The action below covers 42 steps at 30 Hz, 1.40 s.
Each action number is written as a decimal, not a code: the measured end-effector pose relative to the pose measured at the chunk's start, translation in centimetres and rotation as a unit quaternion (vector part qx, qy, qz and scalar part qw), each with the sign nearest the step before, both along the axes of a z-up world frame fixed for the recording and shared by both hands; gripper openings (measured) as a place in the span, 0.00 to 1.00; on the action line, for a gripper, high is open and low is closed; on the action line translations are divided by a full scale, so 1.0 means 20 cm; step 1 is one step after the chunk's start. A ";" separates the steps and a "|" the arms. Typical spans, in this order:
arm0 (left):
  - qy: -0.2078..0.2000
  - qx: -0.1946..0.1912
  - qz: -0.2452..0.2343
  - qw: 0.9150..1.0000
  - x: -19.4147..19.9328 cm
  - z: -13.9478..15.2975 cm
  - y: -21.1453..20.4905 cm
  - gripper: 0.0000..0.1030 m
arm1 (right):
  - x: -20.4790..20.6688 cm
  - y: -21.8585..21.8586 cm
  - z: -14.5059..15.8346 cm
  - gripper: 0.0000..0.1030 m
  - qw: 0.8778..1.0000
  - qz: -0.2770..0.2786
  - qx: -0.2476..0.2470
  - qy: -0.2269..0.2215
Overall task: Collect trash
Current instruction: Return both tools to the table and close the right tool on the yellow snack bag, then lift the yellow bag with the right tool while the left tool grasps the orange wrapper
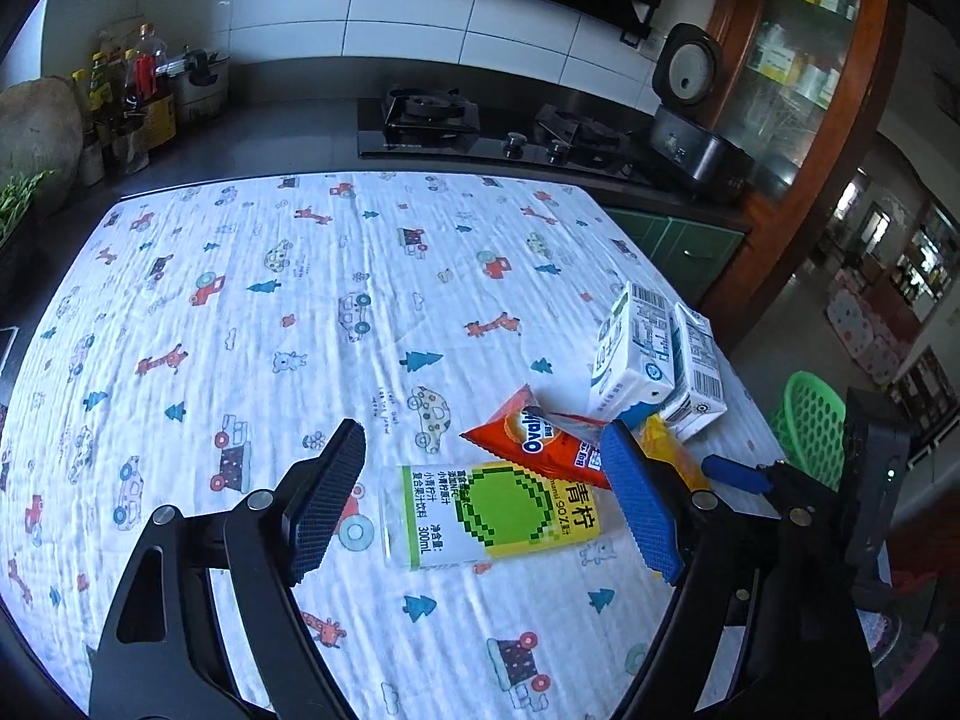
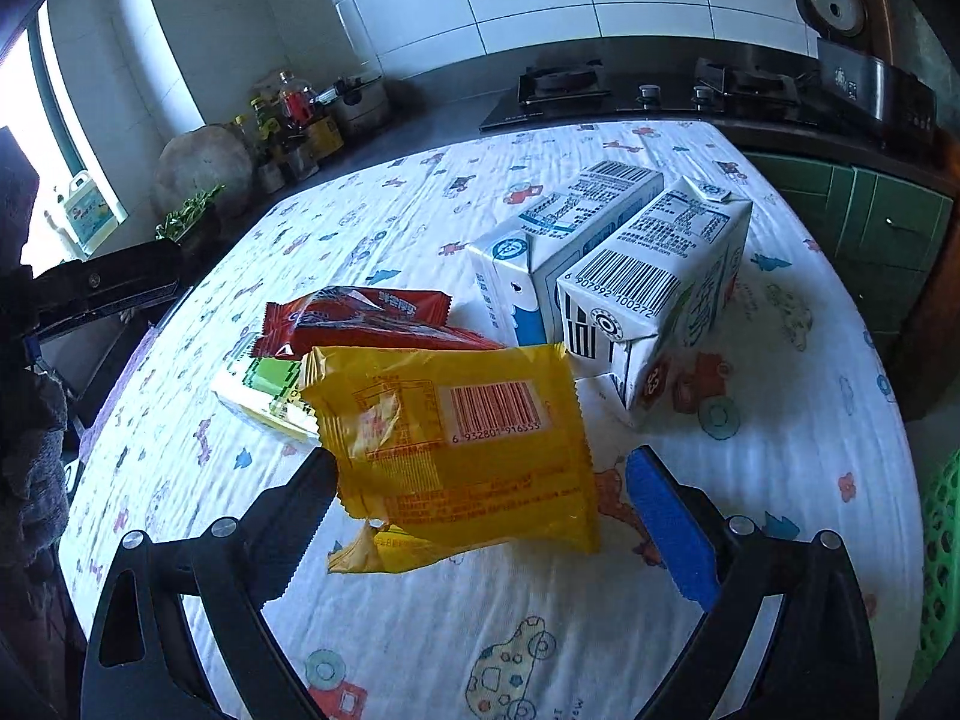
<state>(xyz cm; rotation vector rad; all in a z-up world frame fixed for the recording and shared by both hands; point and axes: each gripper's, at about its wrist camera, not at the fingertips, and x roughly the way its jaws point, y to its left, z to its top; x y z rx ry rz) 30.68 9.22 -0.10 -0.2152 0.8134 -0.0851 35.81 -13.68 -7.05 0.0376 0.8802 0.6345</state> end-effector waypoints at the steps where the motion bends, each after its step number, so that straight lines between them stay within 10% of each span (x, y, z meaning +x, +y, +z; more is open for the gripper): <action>1: 0.003 -0.002 0.000 1.000 0.01 -0.01 0.00 0.77 | 0.01 0.00 -0.01 0.91 1.000 0.001 0.002 0.004; 10: 0.030 -0.010 -0.009 0.999 0.15 -0.09 -0.04 0.77 | 0.04 0.01 -0.06 0.89 0.999 0.017 0.017 0.030; 28: 0.103 -0.032 -0.049 0.993 0.38 -0.29 -0.06 0.77 | -0.06 -0.07 -0.02 0.42 1.000 0.012 0.013 0.021; 42: 0.070 -0.031 -0.098 0.992 0.33 -0.25 -0.13 0.30 | -0.14 -0.08 0.02 0.24 1.000 0.011 0.024 0.010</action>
